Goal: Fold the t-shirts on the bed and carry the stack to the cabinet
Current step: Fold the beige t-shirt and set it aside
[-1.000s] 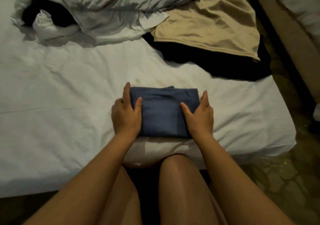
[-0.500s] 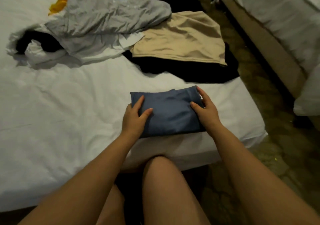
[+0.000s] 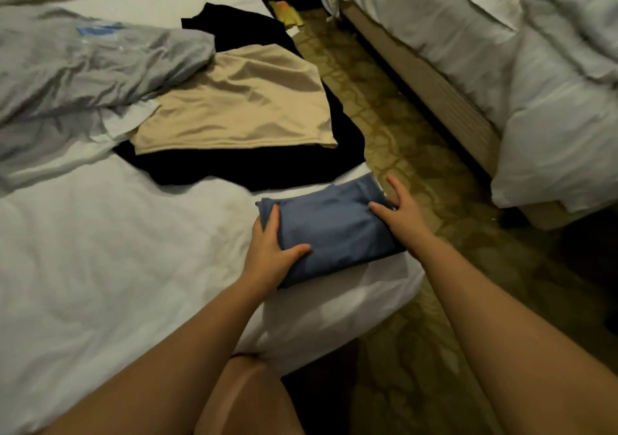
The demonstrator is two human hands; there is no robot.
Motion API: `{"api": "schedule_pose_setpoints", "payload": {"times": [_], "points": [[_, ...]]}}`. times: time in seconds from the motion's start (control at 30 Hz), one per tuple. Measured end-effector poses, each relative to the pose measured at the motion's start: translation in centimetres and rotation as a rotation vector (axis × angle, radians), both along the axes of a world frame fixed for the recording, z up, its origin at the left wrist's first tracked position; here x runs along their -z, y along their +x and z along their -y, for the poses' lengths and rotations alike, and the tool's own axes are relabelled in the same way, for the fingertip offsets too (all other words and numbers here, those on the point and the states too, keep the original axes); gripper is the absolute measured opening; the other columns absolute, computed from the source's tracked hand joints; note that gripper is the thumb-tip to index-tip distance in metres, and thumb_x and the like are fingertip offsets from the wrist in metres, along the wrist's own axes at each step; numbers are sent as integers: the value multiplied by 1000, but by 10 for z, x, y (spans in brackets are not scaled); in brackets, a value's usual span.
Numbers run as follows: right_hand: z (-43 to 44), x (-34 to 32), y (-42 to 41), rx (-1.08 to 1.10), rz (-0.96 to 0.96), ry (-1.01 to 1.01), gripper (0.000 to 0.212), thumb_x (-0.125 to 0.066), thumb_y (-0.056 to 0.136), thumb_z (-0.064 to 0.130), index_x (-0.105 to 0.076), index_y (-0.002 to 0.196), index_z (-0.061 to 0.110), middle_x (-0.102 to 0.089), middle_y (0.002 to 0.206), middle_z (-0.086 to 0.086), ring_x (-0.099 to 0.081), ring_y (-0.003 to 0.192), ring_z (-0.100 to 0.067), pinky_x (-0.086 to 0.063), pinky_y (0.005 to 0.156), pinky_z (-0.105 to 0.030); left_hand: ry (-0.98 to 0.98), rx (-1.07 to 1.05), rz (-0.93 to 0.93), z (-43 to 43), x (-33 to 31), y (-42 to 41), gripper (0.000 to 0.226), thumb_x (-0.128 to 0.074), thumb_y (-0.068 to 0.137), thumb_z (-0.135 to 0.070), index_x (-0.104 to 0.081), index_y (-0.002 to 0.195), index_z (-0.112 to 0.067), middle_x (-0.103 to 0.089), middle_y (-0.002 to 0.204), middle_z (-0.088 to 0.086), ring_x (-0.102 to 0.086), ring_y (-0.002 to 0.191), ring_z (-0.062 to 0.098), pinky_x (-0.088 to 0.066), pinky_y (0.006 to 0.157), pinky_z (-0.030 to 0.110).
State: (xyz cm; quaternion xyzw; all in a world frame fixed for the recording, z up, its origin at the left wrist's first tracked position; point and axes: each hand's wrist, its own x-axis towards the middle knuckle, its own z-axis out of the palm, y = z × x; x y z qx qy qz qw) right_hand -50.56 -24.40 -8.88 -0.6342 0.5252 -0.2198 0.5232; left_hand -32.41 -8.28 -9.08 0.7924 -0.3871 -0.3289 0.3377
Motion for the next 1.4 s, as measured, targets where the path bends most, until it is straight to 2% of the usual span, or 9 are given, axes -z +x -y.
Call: {"api": "schedule_pose_setpoints", "payload": {"times": [0.2,0.33,0.47,0.63,1.03,1.13,1.23,1.33,1.4], "points": [[-11,29,5,-7,-330,-182,58,-62,87,33,-38,140,31,-51,131,-6,-49,118,-27,-41,99,-48,129,36,85,-3,10,-1,83,-59,87,-43,-7,149,-28,-6,155,8,-25,138,30,-28,108,34],[-14,22,11,12,-583,-392,53,-55,90,42,-39,139,32,-47,132,-5,-40,121,-28,-30,101,-46,168,18,212,2,1,7,74,-52,88,-47,-14,149,-27,-4,156,7,-27,137,30,-30,107,36],[-5,6,35,5,-550,-549,34,-49,93,41,-56,124,30,-53,124,-2,-42,117,-27,-27,98,-41,117,-54,341,7,-9,34,65,-53,88,-43,-28,145,-25,-18,152,11,-30,134,33,-30,107,40],[18,-6,94,-86,-543,-644,26,-48,94,39,-63,112,29,-59,118,1,-45,115,-24,-24,96,-37,141,-68,484,30,-19,86,61,-50,89,-45,-31,144,-25,-29,147,13,-33,131,35,-34,103,44],[66,8,206,-246,-759,-690,27,-51,92,34,-59,117,29,-49,129,-3,-38,121,-29,-30,97,-41,145,-85,476,59,-6,179,63,-47,90,-46,-23,146,-29,-22,150,8,-31,131,33,-35,102,48],[64,9,212,-184,-722,-728,26,-41,97,30,-62,106,17,-60,115,-8,-48,110,-31,-34,84,-38,95,-97,431,52,-1,186,64,-48,90,-45,-22,146,-28,-25,148,9,-33,130,32,-36,102,48],[49,-9,217,-109,-550,-658,28,-32,101,24,-52,106,5,-62,99,-20,-55,90,-38,-30,64,-35,9,-106,414,44,-6,181,74,-53,87,-45,-15,148,-27,-28,145,11,-34,128,33,-36,102,45],[13,-38,223,-184,-280,-641,26,-34,100,21,-52,108,3,-61,96,-22,-56,86,-39,-32,61,-38,-120,-37,456,38,-23,166,86,-56,77,-55,-15,148,-30,-32,143,11,-36,126,33,-36,99,42],[-23,-57,224,-279,-110,-620,21,-42,98,20,-57,100,5,-61,84,-14,-58,81,-32,-36,64,-38,-225,80,527,34,-39,157,83,-50,72,-59,-27,145,-28,-38,141,9,-39,125,33,-37,98,43]]}}
